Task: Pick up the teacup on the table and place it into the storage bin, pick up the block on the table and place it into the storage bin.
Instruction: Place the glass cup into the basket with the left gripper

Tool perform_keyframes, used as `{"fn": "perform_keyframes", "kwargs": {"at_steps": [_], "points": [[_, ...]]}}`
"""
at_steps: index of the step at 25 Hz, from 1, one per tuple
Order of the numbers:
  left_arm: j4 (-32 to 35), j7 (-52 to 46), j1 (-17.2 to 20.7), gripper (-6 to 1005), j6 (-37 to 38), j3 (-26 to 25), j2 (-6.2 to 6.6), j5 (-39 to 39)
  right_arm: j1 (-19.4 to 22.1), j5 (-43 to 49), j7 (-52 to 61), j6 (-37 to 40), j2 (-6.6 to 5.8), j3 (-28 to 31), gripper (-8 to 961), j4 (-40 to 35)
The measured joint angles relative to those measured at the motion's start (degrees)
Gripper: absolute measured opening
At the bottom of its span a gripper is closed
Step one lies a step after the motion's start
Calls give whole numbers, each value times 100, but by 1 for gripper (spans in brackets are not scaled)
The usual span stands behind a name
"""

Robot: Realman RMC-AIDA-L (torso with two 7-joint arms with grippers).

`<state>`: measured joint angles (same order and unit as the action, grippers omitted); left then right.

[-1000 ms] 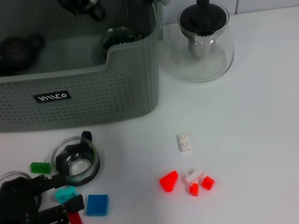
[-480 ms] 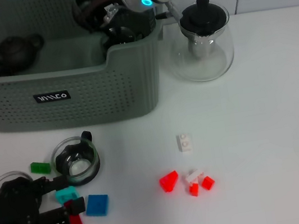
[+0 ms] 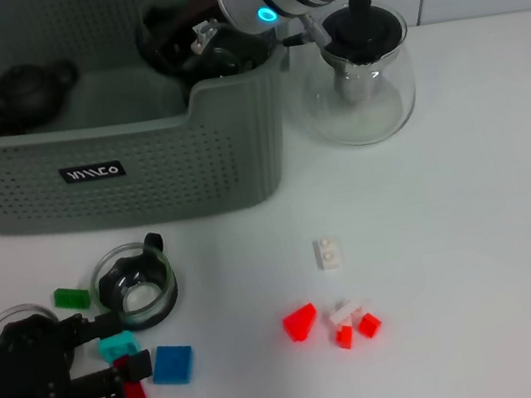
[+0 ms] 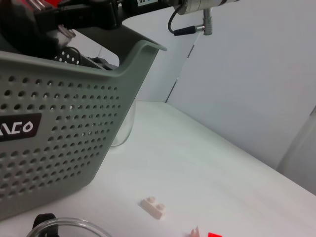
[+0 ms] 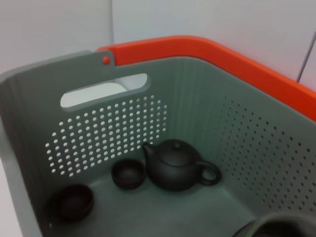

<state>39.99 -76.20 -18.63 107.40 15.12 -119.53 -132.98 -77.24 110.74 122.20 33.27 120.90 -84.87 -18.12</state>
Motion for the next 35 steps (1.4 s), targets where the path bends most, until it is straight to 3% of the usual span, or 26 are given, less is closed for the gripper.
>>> {"fn": "perform_keyframes", "kwargs": {"at_steps": [6,9,13,16,19,22,27,30,35], "points": [[-1,0,0,794,0,0,0,0,26,1,137,-44,-10,-113,219,10],[-1,0,1,794,1,0,3,1,274,-24,167,15,-48,-22,272,-344],[-1,0,3,793,0,-11,10,1,1606,-415,-68,410,-57,468,394,-2235],[0,0,2,793,0,-30,10,4,2764,-1628,-870,1006,-73,720,486,-3777],[0,0,-29,793,1,-36,16,20,3630,-2830,-1806,2053,-83,1131,479,-4454],[-11,0,-76,793,1,-35,27,17,4365,-3591,-2737,3644,-83,1735,475,-4481],[-12,12,-80,792,12,-41,48,7,5290,-3273,-3718,5688,-151,2505,474,-4124],[33,15,-77,792,92,-35,57,4,5747,-2887,-4097,6344,-153,3023,474,-3872],[155,41,-243,792,338,10,73,23,6006,-2401,-4388,6749,-139,3565,475,-3437]]}}
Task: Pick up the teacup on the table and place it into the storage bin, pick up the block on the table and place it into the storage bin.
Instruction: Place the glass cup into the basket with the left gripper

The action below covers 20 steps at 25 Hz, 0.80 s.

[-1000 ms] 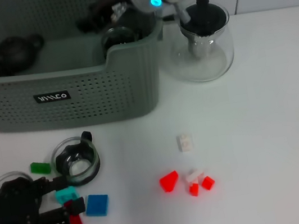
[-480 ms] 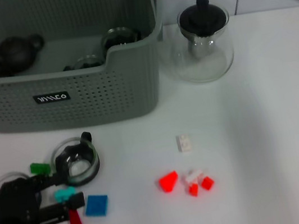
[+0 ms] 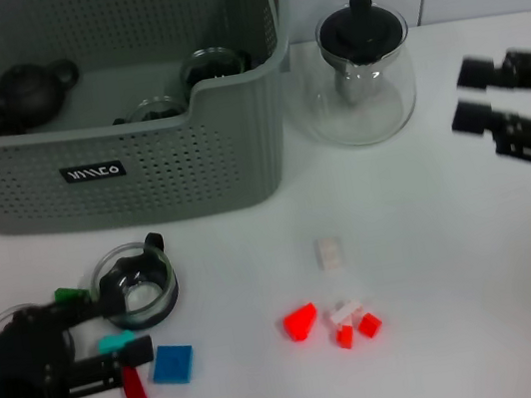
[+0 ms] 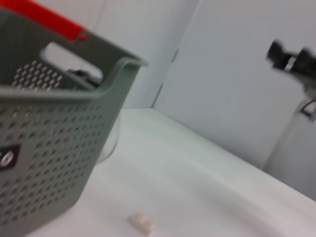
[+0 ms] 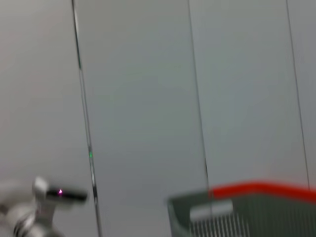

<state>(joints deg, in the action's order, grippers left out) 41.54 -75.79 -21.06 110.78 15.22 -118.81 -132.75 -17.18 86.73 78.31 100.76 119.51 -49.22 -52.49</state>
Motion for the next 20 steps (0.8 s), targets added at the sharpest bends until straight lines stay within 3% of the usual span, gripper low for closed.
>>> {"fn": "perform_keyframes", "kwargs": {"at_steps": [6,11,12,16,20], "points": [[911,-127,-272,792,261,648,-120,-19,-53,1169,-18,-73,42,244,475,199],[2562,-982,-376,791,273,1688,-444,-34,-114,1384,-92,-115,32,463,475,415],[3006,-1309,-391,791,226,2112,-511,-77,-121,1386,-103,-116,38,494,475,428],[3799,-2548,-463,786,-317,3484,-542,-621,-189,1387,-111,-113,24,563,474,575],[3993,-3514,-540,776,-868,4190,-534,-1305,-237,1399,-112,-113,2,616,474,692]]}}
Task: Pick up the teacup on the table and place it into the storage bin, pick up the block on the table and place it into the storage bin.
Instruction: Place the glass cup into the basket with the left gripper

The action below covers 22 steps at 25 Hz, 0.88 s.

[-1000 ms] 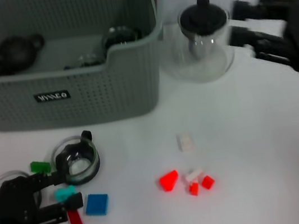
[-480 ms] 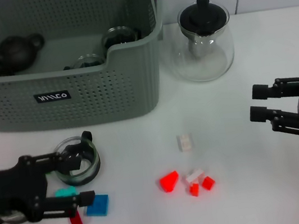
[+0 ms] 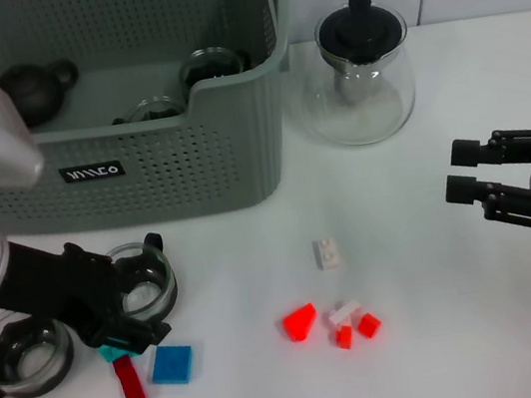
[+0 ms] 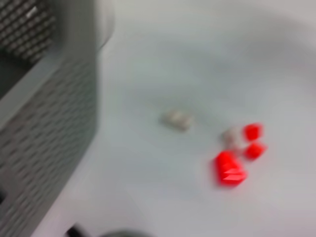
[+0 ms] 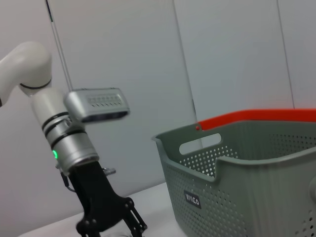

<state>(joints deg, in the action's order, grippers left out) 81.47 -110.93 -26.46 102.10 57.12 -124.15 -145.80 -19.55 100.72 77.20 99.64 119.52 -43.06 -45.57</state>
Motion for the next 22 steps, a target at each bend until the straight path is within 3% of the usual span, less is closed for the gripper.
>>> {"fn": "perform_keyframes", "kwargs": {"at_steps": [7,12,22], "points": [[-128,-756,36,760,-763,809,-28,-450,-66,3,36,-11,0,7,474,35],[-433,-880,11,752,-1102,1076,-30,-515,-111,36,33,-74,0,9,475,180],[-708,-907,-54,736,-972,1393,-32,-461,-159,44,40,-87,-26,9,475,246]]}}
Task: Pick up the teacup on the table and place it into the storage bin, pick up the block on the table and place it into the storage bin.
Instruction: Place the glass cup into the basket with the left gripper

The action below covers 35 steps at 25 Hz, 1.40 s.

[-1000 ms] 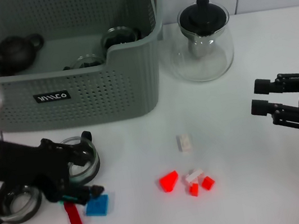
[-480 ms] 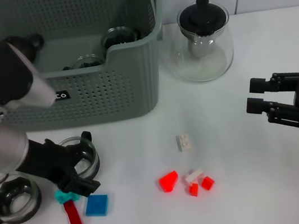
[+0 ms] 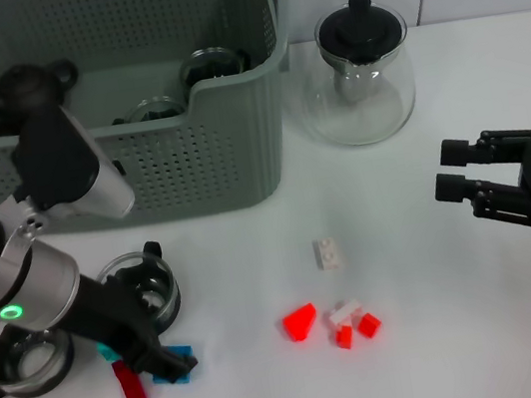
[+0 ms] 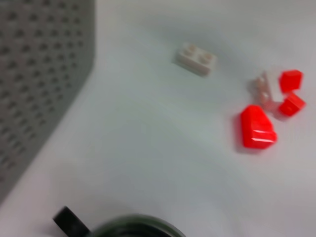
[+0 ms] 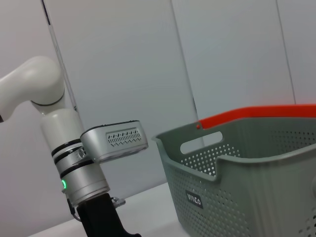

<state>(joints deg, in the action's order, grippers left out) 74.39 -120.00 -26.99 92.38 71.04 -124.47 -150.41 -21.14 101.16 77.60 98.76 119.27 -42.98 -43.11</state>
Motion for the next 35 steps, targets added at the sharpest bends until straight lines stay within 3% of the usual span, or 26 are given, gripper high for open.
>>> {"fn": "perform_keyframes", "kwargs": {"at_steps": [5,13,26,29,32,35], "points": [[-180,-102,-13,728,-503,208,-7,12,4,0,0,-14,0,0,475,7],[-132,-186,11,715,-515,533,-7,-40,1,0,5,-15,0,0,475,15],[103,-279,16,196,-377,443,2,-59,5,0,19,-15,0,0,475,14],[221,-281,13,62,-112,234,11,18,5,0,19,-15,-1,0,475,13],[338,-120,-70,55,451,-298,37,410,5,0,24,-12,-12,0,475,13],[106,504,-311,49,1549,-1460,127,1363,3,-1,27,-6,-16,-1,475,13]]}}
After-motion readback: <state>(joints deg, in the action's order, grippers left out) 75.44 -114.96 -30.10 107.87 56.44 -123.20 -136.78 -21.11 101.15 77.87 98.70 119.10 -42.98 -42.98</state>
